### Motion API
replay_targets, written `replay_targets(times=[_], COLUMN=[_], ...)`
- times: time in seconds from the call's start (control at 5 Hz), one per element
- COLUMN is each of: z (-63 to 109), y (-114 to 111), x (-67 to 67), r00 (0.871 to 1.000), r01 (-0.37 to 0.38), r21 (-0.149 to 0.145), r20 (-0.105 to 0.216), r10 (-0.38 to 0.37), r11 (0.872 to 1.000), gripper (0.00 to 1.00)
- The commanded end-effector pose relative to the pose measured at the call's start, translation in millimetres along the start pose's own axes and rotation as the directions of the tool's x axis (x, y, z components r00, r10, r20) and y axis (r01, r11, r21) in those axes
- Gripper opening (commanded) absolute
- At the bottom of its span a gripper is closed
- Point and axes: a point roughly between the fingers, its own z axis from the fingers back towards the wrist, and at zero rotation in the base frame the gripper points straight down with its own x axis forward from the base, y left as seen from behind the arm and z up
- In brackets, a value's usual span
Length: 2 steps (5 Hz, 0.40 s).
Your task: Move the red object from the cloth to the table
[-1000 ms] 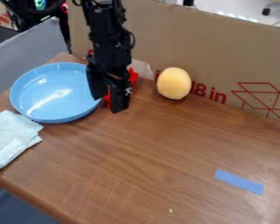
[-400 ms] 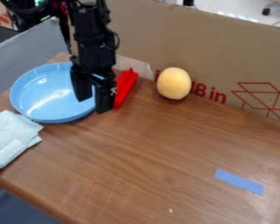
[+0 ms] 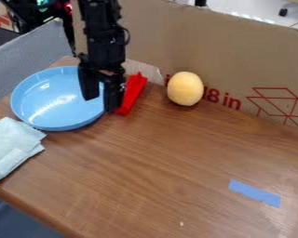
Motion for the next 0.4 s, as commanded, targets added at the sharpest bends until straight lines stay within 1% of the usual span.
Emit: replay_targets(times=[0.0, 0.2], z=[20.5, 22.2], y=[12.9, 17.7], x=[4.1, 0.2], r00=[0.999, 1.0], r01=[0.009, 0.01], r21=[0.012, -0.014], r20=[0.044, 0.03], r10=[-0.009, -0.009], r11=[1.0, 1.0], gripper=[1.0, 1.0])
